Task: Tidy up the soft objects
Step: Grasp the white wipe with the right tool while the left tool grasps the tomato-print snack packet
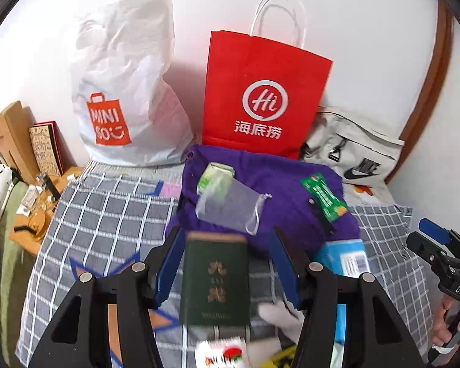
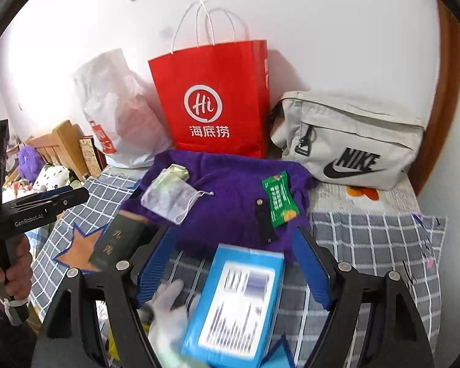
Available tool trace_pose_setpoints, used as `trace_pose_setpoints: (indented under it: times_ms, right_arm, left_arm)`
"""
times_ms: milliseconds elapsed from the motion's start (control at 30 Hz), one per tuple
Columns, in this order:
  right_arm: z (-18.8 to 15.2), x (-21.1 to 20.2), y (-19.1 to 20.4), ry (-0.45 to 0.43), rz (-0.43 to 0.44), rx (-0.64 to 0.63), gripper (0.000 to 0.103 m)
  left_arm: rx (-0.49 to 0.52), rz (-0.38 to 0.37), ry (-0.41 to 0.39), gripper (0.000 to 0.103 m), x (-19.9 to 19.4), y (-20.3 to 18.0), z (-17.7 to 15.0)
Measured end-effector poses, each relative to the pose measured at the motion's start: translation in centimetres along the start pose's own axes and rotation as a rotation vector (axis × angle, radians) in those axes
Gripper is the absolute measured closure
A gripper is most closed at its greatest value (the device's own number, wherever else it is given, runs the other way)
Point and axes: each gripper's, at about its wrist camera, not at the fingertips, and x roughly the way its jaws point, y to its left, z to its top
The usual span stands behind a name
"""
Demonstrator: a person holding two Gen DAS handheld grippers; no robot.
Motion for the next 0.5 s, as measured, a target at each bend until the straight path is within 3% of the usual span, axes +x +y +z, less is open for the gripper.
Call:
trace_pose_setpoints:
  times_ms: [233,400,500]
  right_arm:
    - [-4.9,-2.8,0.4,0.019,0.037,0.017,0.024]
    - [-9.7,-2.9,1.0,0.071,0.122,-0.014,0.024]
    - [-12.4,-2.3,1.5,0.114,0.119,-0.039,0.026]
  left_arm:
    - [0.006,0.007,-0.001,0.044,-2.8,-0.2,-4.2]
    - [-0.005,0.014,0.002,0.043,-3.8,0.5,-7.3]
    - [-0.011,0.014,0.016,0.043,-3.8,1.0,-9.2]
